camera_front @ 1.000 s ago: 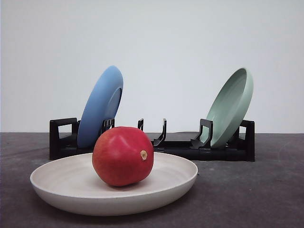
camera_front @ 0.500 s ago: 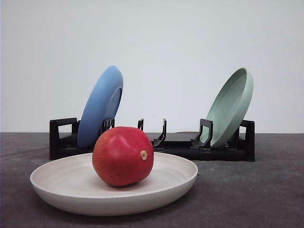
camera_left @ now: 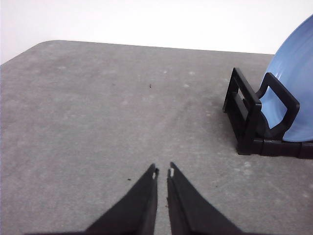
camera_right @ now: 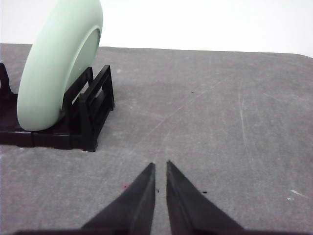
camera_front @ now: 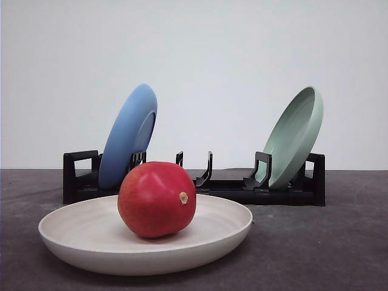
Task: Place pomegranate in white plate
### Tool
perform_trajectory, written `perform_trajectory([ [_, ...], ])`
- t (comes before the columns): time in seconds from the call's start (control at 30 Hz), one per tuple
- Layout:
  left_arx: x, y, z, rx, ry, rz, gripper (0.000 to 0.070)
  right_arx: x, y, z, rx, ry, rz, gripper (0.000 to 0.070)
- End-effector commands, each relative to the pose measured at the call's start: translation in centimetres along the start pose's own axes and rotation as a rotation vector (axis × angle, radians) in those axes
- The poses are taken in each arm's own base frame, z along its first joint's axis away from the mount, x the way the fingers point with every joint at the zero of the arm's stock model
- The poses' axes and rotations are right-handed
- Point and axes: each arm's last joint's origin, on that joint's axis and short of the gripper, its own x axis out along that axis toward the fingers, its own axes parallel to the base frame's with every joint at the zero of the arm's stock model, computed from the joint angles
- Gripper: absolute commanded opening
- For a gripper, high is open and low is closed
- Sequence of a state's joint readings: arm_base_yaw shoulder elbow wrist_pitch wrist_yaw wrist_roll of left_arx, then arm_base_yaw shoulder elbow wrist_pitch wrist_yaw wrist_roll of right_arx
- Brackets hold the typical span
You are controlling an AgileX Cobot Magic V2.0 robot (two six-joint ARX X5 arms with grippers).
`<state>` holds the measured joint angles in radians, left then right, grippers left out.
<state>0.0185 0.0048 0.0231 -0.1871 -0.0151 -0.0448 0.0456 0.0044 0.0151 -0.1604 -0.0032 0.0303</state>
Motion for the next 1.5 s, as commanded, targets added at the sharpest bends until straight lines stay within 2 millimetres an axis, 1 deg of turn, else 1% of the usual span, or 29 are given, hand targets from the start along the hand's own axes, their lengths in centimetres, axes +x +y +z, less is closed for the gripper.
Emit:
perform_trajectory([
  [0.0,0.10,0.02,-0.34,-0.001,0.009,-0.002,0.0017,0.04,0.00,-0.03,0.009,-0.007,-0.001,0.0037],
  [1.47,0.10,0.02,-0.34,-0.001,0.009,-0.002,0.0017,0.04,0.00,-0.03,0.009,-0.007,-0.001,0.0037],
])
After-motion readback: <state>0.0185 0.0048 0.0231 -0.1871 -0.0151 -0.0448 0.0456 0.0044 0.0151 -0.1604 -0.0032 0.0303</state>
